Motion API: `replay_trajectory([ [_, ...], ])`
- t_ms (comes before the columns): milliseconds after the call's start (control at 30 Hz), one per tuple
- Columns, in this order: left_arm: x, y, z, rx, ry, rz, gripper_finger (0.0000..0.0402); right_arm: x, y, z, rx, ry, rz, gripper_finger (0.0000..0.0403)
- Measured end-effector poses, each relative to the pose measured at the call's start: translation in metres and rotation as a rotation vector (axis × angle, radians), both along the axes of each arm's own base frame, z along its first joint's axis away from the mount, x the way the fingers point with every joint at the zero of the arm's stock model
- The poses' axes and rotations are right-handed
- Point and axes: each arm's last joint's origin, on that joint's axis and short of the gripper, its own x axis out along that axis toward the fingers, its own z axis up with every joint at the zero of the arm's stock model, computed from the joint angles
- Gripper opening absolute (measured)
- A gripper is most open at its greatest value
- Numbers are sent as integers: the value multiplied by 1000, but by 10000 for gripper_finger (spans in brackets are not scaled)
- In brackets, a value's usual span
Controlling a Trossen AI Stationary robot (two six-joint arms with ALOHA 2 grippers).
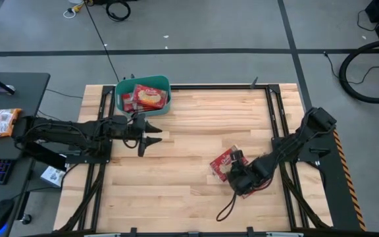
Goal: Sort popcorn bags into baskets
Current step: Put the popcorn sachet into the bin
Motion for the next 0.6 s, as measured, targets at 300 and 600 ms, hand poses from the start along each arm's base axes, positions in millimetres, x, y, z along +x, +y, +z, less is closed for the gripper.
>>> replay_trajectory([
  [300, 0, 0, 0, 0, 1, 3, 194, 0, 6, -25, -126, 66, 51, 229],
  [600, 0, 0, 0, -10, 0, 6, 194, 3, 6, -36, -226, 70, 75, 229],
])
